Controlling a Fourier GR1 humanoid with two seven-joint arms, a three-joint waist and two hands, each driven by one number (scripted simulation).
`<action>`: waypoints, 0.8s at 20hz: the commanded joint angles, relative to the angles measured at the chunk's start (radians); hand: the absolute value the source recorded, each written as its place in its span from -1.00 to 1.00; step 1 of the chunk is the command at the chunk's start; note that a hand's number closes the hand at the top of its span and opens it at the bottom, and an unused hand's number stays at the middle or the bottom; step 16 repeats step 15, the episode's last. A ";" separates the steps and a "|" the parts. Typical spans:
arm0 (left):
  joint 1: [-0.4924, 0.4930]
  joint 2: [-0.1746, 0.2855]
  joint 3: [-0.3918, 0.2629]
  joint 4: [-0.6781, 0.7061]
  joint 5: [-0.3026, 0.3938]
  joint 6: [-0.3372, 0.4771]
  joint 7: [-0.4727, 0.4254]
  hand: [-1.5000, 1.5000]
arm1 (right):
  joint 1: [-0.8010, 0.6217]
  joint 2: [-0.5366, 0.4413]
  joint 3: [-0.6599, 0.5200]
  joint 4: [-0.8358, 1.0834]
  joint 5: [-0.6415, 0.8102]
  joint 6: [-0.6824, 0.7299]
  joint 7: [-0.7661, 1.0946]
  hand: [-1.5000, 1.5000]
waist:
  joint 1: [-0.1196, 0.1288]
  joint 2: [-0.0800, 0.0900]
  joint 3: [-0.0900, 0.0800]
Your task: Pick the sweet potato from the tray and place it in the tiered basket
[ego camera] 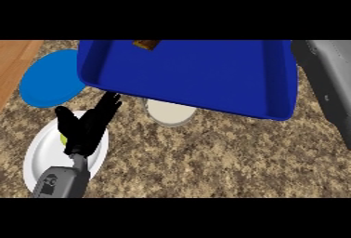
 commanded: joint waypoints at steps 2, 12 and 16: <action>0.008 -0.014 -0.009 -0.010 -0.014 0.011 -0.002 0.00 | 0.107 -0.196 -0.024 -0.012 -0.024 0.284 -0.082 -1.00 | -0.005 0.001 0.000; -0.005 0.000 -0.003 0.020 -0.004 -0.044 -0.024 0.00 | 0.103 -0.461 -0.115 0.244 0.010 0.555 -0.276 -1.00 | 0.038 0.016 0.001; -0.004 -0.032 -0.026 0.061 -0.040 -0.024 -0.074 0.00 | 0.134 -0.528 -0.118 0.269 0.029 0.636 -0.355 -1.00 | 0.033 0.018 0.002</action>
